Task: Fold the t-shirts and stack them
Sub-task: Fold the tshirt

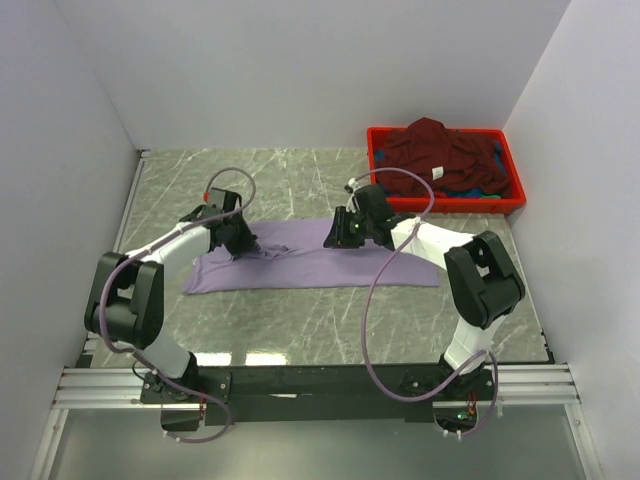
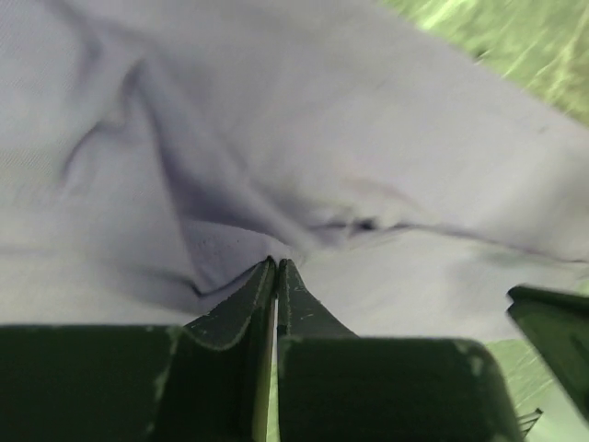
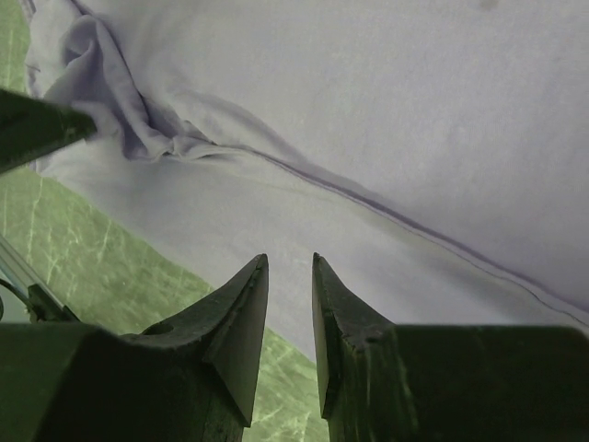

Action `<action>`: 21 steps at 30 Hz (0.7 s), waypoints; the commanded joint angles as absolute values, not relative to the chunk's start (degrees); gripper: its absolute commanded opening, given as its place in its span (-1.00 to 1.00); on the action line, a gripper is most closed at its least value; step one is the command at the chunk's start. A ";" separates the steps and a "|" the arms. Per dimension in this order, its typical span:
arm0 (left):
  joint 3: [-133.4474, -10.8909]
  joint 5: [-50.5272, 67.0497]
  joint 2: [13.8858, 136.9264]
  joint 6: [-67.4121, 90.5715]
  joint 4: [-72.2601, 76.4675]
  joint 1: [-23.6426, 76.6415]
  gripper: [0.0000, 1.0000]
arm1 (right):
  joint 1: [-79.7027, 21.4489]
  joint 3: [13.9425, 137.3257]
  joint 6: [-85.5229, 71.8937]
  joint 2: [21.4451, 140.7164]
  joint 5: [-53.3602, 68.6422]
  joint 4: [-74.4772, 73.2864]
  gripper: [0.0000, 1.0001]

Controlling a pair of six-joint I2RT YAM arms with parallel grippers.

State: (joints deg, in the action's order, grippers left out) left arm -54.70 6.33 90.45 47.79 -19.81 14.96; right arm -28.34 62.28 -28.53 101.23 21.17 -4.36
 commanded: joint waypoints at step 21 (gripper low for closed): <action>-58.11 11.51 97.03 50.18 -7.48 16.35 -0.81 | -27.95 60.38 -25.75 96.24 21.97 -4.49 -0.34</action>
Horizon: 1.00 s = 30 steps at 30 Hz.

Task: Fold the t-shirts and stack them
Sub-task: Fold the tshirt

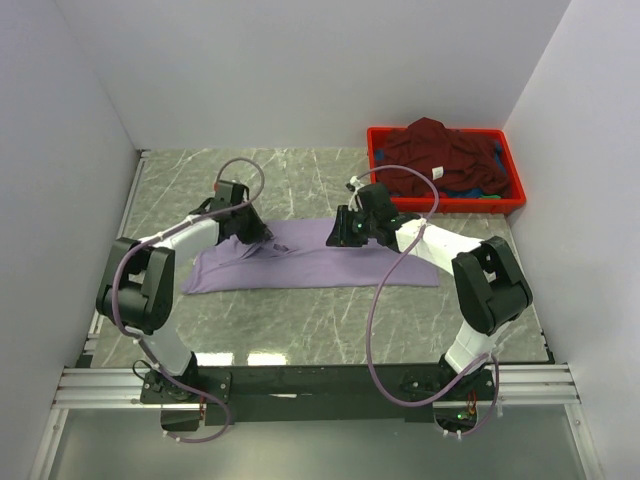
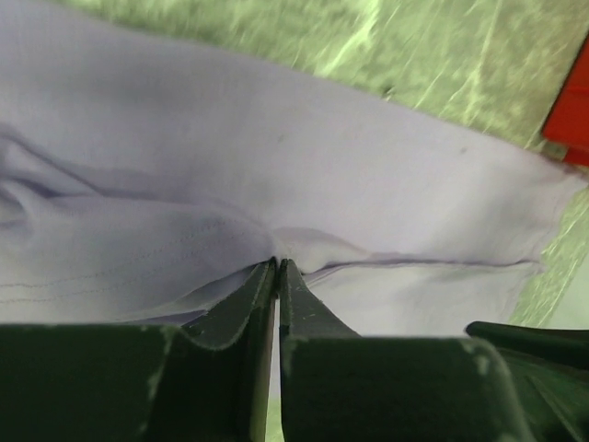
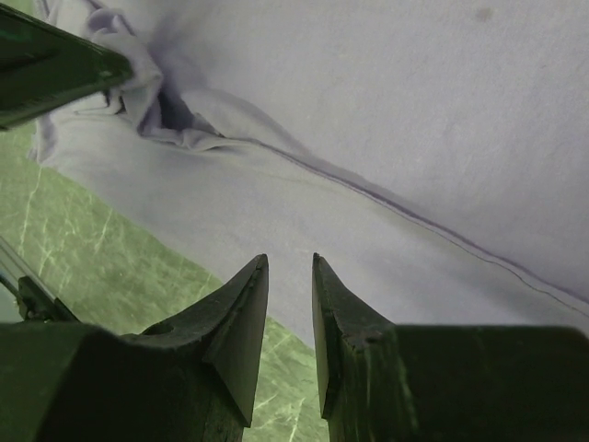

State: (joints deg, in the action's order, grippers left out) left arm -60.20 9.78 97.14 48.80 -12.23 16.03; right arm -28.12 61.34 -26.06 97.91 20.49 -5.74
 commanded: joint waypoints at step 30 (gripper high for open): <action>-47.99 -0.53 82.96 43.77 -20.30 4.48 -0.09 | -35.42 73.82 -28.31 108.89 24.44 -1.23 -0.32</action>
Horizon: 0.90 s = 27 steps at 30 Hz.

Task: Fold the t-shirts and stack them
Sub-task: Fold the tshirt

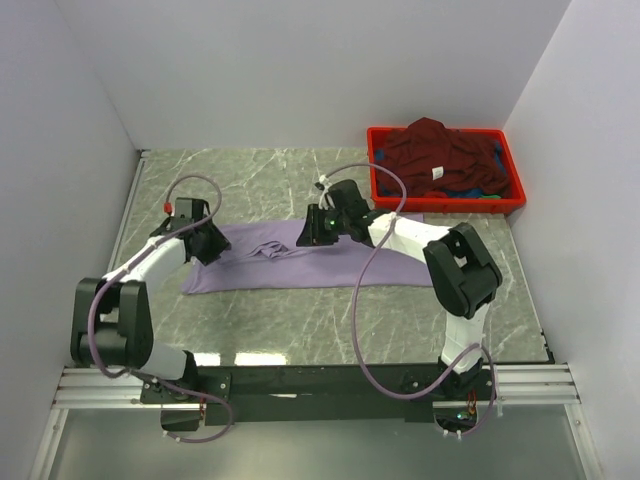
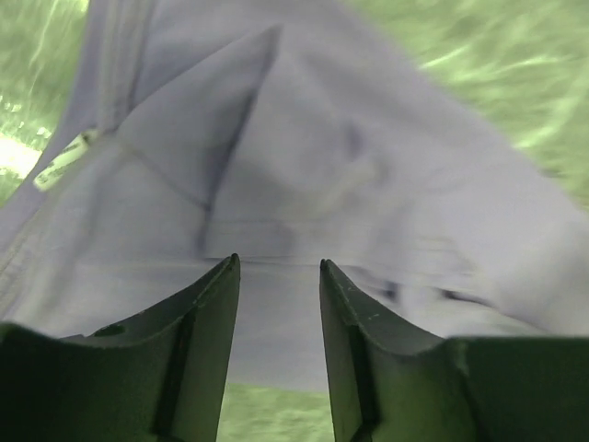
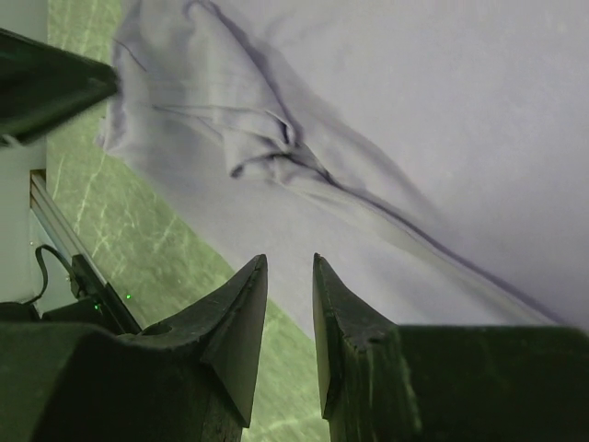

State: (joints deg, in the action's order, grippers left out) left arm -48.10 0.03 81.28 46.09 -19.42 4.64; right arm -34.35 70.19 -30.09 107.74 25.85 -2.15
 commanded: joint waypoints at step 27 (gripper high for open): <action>-51.50 -6.77 90.35 43.33 -23.64 3.87 -0.05 | -39.73 83.84 -21.09 115.40 18.64 -6.94 -0.32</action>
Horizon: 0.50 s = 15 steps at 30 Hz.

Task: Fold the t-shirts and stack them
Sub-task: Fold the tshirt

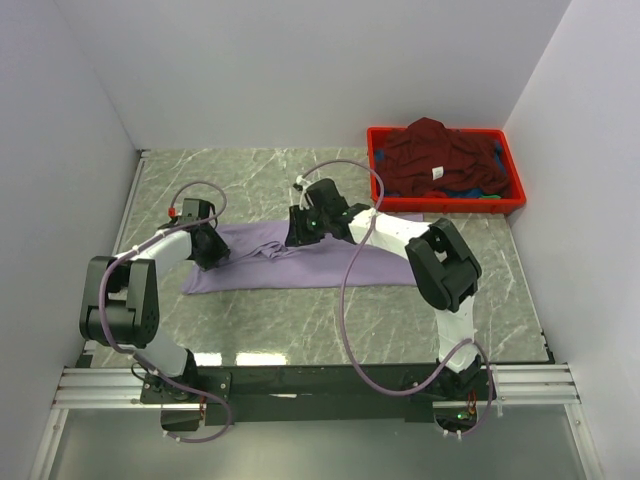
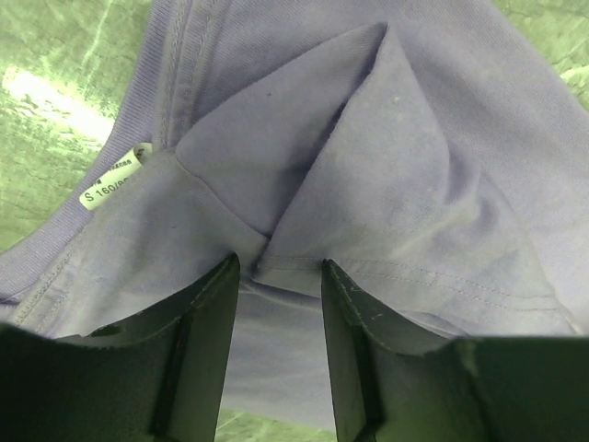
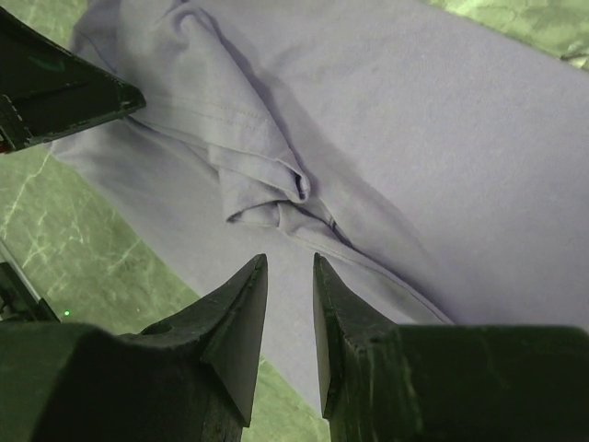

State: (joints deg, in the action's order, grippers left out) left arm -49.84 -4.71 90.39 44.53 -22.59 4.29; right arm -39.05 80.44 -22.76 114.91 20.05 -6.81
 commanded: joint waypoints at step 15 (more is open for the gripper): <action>-56.77 -3.78 91.05 42.19 -25.83 3.69 -0.87 | -41.40 89.03 -19.42 121.37 17.32 -8.17 -0.31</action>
State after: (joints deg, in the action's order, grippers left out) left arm -53.43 -4.34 91.55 43.33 -25.15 4.05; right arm -40.69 85.69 -21.02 119.94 18.39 -8.21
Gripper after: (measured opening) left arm 0.085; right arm 0.345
